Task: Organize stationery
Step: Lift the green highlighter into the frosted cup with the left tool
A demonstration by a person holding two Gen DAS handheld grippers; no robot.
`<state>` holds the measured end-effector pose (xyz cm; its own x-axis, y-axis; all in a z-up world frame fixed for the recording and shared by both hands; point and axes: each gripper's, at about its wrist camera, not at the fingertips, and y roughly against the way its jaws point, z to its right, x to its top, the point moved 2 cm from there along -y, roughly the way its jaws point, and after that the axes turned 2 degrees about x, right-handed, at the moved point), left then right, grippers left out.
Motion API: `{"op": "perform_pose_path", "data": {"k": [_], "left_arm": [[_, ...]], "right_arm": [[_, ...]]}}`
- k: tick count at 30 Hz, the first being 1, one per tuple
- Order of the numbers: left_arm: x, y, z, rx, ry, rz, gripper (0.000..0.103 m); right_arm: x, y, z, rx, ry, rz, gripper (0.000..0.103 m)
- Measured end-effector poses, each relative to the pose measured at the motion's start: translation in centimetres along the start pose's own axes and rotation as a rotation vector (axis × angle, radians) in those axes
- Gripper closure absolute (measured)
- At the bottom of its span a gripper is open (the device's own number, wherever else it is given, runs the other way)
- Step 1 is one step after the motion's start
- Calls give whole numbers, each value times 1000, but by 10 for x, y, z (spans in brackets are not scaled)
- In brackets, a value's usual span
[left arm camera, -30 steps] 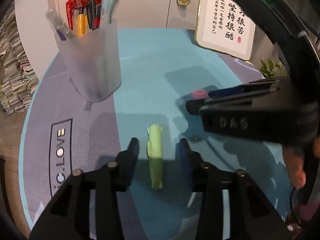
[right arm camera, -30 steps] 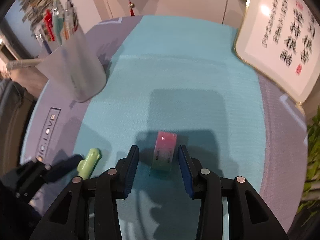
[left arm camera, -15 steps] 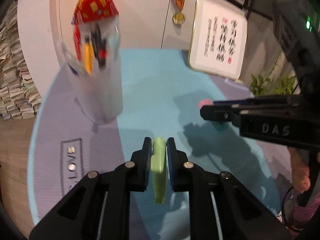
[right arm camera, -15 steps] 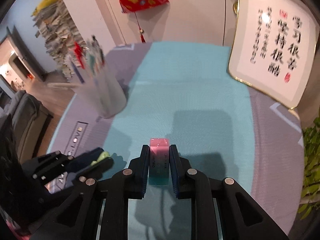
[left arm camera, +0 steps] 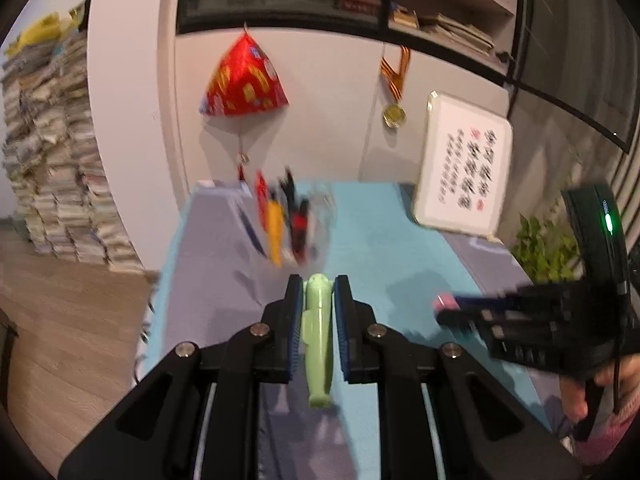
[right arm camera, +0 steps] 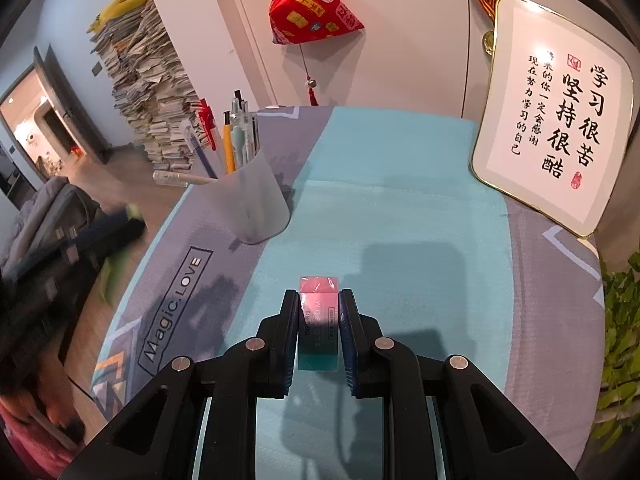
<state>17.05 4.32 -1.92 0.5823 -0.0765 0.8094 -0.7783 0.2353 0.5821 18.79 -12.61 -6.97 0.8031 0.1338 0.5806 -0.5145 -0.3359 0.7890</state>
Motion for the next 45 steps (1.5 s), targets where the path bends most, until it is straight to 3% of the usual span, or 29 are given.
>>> {"op": "perform_pose_path", "data": {"k": [5, 14, 26, 33, 45], "left_arm": [[30, -19, -13, 26, -1, 24, 89], [52, -59, -28, -25, 68, 24, 89], [47, -73, -31, -46, 86, 3, 89], [49, -80, -36, -101, 156, 9, 89], [39, -80, -41, -106, 157, 17, 85]], "right_arm": [[0, 5, 1, -8, -4, 13, 83], [9, 12, 5, -24, -18, 40, 83], [19, 10, 1, -5, -26, 61, 83], [29, 12, -10, 14, -11, 82, 83], [30, 9, -11, 10, -7, 77, 83]]}}
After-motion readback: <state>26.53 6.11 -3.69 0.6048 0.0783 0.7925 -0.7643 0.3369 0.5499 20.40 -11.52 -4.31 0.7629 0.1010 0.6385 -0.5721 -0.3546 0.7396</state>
